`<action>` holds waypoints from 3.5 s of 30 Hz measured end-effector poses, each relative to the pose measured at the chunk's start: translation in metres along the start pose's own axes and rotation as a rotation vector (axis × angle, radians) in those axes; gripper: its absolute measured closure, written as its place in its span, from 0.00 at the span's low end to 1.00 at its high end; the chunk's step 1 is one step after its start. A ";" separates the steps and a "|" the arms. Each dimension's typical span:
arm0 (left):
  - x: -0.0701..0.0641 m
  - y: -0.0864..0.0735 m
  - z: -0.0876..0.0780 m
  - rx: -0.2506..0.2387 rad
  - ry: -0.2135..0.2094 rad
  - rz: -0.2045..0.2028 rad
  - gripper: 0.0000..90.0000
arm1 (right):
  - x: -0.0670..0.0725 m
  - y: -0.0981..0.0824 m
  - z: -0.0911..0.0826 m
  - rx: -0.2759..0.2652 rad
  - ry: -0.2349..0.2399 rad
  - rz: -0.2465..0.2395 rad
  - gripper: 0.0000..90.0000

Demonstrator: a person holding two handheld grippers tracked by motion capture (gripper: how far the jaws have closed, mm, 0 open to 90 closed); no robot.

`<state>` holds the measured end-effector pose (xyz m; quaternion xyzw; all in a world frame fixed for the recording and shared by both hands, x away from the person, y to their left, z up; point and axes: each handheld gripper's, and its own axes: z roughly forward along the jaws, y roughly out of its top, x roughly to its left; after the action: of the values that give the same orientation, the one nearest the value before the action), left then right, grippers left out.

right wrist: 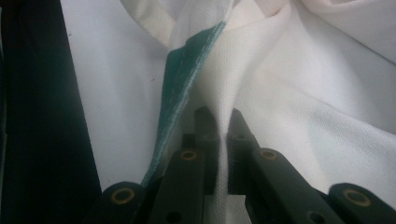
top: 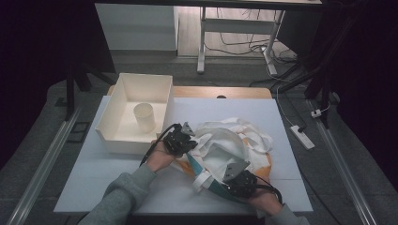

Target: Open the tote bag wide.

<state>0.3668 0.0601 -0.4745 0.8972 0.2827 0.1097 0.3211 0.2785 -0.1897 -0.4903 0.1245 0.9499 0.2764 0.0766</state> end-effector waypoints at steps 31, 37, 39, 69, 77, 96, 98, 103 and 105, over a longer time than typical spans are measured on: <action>-0.007 -0.013 0.000 -0.017 -0.004 -0.012 0.98 | -0.059 0.029 -0.033 -0.104 -0.188 0.136 0.60; -0.006 -0.014 0.000 -0.015 -0.008 -0.009 0.98 | -0.092 0.029 0.001 0.041 -0.357 0.151 0.78; -0.006 -0.014 0.000 -0.016 -0.012 -0.008 0.98 | -0.105 0.024 0.000 0.008 -0.340 0.207 0.95; -0.006 -0.011 -0.012 -0.151 -0.040 -0.044 0.66 | -0.132 0.011 0.000 -0.226 -0.255 0.320 0.57; -0.017 -0.001 -0.037 -0.223 -0.055 -0.011 0.54 | -0.110 0.005 -0.020 -0.323 -0.240 0.262 0.53; 0.006 -0.003 -0.083 -0.278 -0.016 -0.065 0.41 | -0.102 -0.010 -0.028 -0.360 -0.267 0.248 0.51; 0.009 -0.004 -0.085 -0.277 -0.007 -0.070 0.40 | -0.102 -0.010 -0.028 -0.354 -0.274 0.244 0.50; 0.017 -0.007 -0.090 -0.275 0.008 -0.083 0.39 | -0.102 -0.010 -0.028 -0.349 -0.280 0.240 0.50; 0.020 -0.009 -0.092 -0.279 0.015 -0.093 0.39 | -0.102 -0.010 -0.027 -0.344 -0.284 0.239 0.50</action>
<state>0.3444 0.1248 -0.4090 0.8290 0.3083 0.1395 0.4452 0.3681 -0.2398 -0.4647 0.2584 0.8471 0.4209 0.1960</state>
